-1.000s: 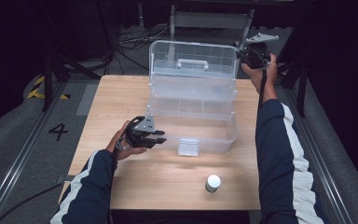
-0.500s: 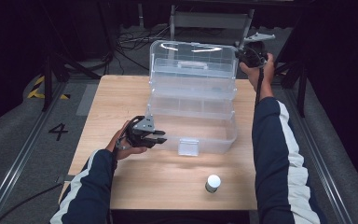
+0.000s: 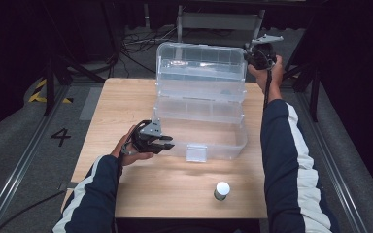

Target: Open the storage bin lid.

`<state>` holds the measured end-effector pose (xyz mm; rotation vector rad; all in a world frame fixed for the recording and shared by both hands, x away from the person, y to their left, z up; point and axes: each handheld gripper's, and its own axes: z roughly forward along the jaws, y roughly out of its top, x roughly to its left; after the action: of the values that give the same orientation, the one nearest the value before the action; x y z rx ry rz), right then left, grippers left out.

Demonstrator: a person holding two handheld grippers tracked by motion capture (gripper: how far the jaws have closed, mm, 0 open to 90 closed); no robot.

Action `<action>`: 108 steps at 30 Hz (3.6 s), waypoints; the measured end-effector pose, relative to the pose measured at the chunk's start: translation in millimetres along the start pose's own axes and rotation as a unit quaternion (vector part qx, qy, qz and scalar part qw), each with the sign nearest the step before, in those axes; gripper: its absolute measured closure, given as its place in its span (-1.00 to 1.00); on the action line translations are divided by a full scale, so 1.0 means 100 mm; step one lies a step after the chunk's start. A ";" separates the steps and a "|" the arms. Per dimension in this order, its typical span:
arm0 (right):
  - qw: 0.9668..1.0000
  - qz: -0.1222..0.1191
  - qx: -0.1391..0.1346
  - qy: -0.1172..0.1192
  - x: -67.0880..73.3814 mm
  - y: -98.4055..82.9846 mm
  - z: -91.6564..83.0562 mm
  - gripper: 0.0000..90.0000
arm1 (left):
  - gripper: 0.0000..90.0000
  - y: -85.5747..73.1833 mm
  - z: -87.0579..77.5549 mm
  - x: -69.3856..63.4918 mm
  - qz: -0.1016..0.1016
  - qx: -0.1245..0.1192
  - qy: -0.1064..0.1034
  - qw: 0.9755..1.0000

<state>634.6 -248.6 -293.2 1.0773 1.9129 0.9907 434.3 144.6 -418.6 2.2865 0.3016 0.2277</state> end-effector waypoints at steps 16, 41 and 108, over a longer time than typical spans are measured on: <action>1.000 0.010 0.004 0.002 -0.03 -0.02 0.09 0.88 | 0.59 0.01 0.00 0.01 0.001 0.004 -0.005 1.000; 1.000 0.009 0.024 0.001 -0.05 -0.03 0.22 0.87 | 0.59 0.01 0.00 0.01 0.001 0.006 -0.005 1.000; 0.989 -0.068 0.020 0.127 0.17 -0.78 -1.36 0.56 | 0.55 0.07 0.00 -0.05 0.006 0.008 0.019 1.000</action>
<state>485.2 -297.6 -304.0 0.8616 2.1876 1.0580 430.3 138.6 -413.4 2.3034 0.3102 0.2767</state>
